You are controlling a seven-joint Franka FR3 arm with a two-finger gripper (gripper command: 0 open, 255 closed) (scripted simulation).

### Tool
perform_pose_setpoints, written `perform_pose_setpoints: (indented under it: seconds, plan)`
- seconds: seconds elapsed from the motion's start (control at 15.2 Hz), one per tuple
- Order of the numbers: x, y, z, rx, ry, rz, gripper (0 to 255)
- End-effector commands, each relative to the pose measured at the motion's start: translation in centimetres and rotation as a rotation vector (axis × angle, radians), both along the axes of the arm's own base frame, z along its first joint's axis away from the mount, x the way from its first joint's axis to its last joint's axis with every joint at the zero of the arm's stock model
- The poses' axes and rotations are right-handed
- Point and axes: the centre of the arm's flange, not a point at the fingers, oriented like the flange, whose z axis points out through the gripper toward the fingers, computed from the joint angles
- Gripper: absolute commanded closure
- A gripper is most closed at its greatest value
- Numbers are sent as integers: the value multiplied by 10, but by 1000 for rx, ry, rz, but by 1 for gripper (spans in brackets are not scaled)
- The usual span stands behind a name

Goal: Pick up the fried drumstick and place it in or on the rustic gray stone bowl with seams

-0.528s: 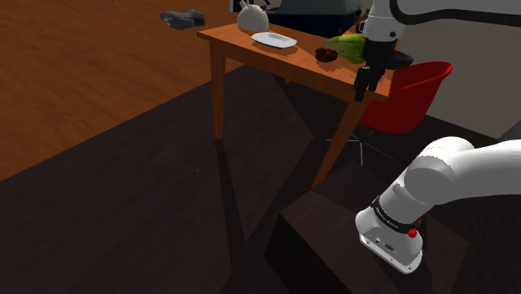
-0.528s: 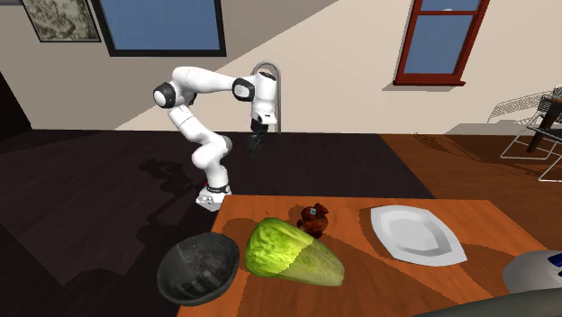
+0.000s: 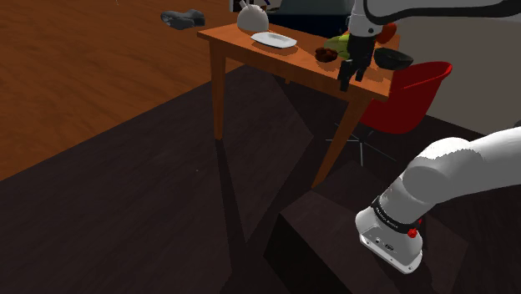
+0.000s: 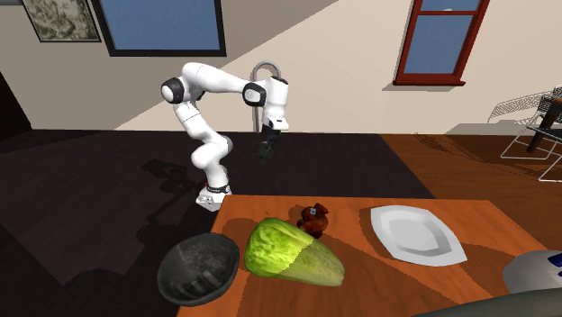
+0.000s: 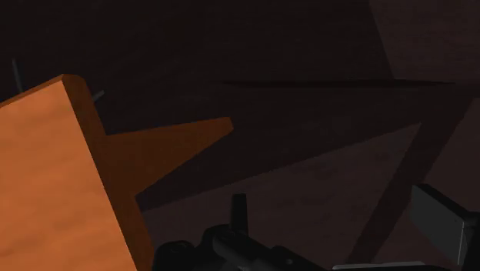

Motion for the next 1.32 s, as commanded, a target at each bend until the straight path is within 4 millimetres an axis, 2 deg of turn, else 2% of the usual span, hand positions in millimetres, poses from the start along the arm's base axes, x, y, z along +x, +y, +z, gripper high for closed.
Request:
perform_pose_setpoints:
  seconds: [0.0, 0.66, 1.25]
  plan:
    - [21, -8, -1, -21, -16, -13, 0]
    - [125, -61, 1, -122, -89, -78, 0]
    - [216, -114, 13, -212, -155, -137, 0]
